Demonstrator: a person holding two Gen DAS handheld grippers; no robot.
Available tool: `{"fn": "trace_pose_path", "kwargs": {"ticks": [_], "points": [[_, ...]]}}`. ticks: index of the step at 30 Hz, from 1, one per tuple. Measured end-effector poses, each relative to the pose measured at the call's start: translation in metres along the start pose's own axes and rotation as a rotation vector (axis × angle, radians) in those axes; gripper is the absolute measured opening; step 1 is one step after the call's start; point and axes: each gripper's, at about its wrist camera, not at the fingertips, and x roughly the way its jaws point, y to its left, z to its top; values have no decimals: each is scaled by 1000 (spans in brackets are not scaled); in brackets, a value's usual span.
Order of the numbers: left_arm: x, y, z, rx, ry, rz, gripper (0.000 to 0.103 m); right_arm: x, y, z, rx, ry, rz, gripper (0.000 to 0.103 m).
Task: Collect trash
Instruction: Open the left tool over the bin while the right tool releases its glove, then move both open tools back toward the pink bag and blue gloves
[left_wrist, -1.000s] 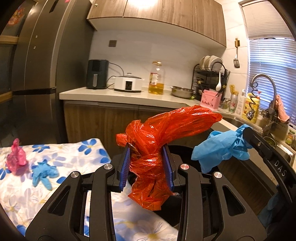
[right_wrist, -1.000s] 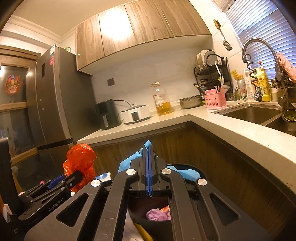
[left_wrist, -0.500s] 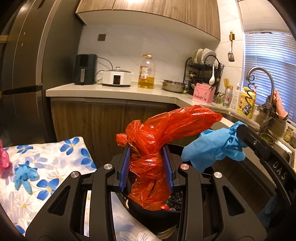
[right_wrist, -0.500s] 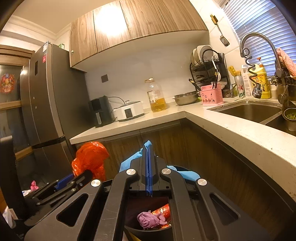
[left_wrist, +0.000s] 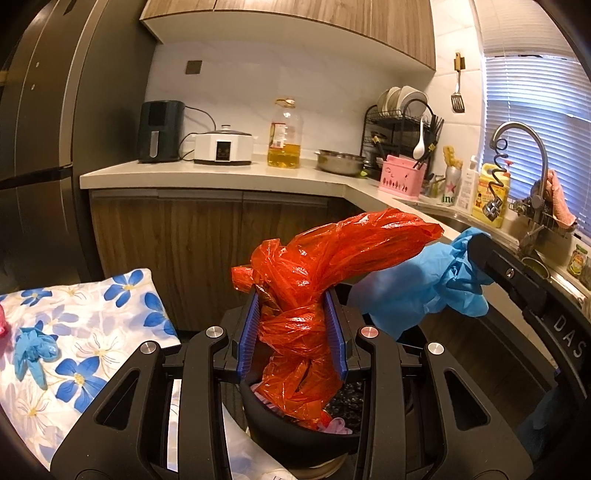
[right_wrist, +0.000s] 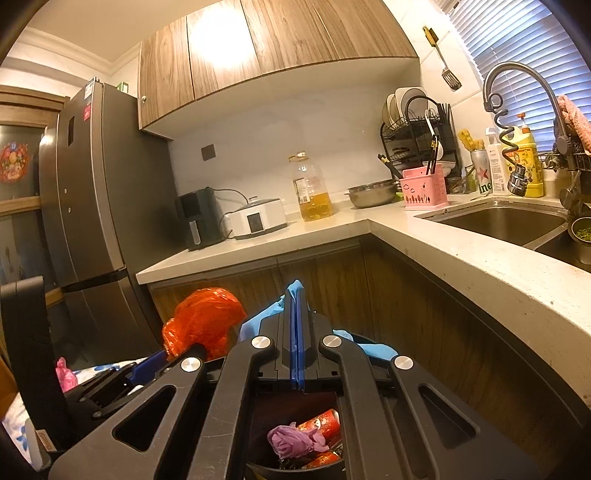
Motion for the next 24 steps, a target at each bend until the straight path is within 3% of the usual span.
{"fn": "trace_pose_path", "kwargs": {"ticks": [4, 8, 9, 15, 24], "points": [[5, -1, -1, 4, 10, -7, 35, 4, -1, -1, 0, 6, 1, 4], [10, -3, -3, 24, 32, -3, 50, 8, -3, -2, 3, 13, -8, 23], [10, -2, -4, 25, 30, 1, 56, 8, -4, -2, 3, 13, -11, 23], [12, 6, -6, -2, 29, 21, 72, 6, -6, -3, 4, 18, -24, 25], [-5, 27, -9, -48, 12, 81, 77, -3, -1, -5, 4, 20, -36, 47]]}}
